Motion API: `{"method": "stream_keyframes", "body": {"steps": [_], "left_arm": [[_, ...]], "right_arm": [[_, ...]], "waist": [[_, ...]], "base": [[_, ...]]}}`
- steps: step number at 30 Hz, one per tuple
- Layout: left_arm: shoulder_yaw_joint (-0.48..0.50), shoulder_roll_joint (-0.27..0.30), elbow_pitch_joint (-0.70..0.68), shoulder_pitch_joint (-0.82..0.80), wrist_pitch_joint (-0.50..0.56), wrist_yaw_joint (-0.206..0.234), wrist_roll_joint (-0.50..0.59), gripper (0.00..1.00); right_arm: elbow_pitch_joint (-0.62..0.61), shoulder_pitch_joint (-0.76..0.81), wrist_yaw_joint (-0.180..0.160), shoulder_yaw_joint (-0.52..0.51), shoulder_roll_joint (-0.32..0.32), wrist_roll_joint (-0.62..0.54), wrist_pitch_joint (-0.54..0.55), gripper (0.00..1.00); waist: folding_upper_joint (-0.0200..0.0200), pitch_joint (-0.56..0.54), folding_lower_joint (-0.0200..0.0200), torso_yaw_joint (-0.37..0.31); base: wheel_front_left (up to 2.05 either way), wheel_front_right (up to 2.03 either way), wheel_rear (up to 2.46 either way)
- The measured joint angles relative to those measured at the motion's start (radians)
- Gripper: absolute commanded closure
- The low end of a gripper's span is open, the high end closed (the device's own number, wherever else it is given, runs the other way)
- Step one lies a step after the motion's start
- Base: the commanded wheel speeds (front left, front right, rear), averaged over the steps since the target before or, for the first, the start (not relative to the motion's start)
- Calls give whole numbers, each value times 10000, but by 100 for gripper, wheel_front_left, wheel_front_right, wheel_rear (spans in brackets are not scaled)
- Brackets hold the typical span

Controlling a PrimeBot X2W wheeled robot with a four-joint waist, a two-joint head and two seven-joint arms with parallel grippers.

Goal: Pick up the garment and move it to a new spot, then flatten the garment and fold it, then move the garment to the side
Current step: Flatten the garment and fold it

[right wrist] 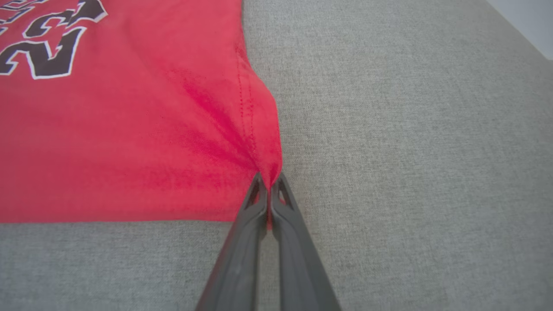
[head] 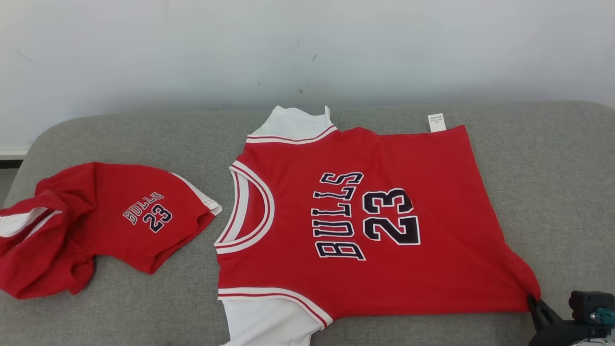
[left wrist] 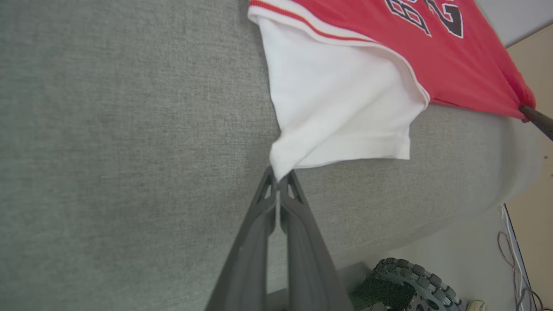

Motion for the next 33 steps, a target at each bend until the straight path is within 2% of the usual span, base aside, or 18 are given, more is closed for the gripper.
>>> {"method": "stream_keyframes", "body": {"steps": [7, 15, 22, 29, 31, 33], "left_arm": [[-240, 123, -1129, 358, -69, -27, -320, 100], [-428, 309, -2370, 331, -56, -88, -443, 100], [171, 1133, -2915, 204, 109, -90, -596, 100], [213, 1298, -2943, -232, 476, -92, -988, 100], [79, 1325, -2857, -558, 719, -94, -1055, 100], [23, 1373, -2715, -832, 882, -94, -1110, 100]], "right_arm": [[-290, 2, 23, -232, -213, 94, -96, 100], [-456, 70, 94, -196, -174, 209, -12, 100], [-468, -35, 393, -12, -332, 320, 470, 100], [-215, -334, 779, 146, -546, 539, 1269, 100], [-109, -723, 970, 226, -642, 610, 1666, 100], [-27, -1081, 1026, 295, -706, 633, 1958, 100]], "waist": [[0, -76, 0, 56], [0, -195, 0, 72], [0, -362, 0, -35], [0, -432, 0, -213], [0, -404, 0, -240], [0, -377, 0, -260]], "base": [[0, 0, 0], [0, 0, 0], [0, 0, 0], [0, 0, 0], [0, 0, 0], [0, 0, 0]]}}
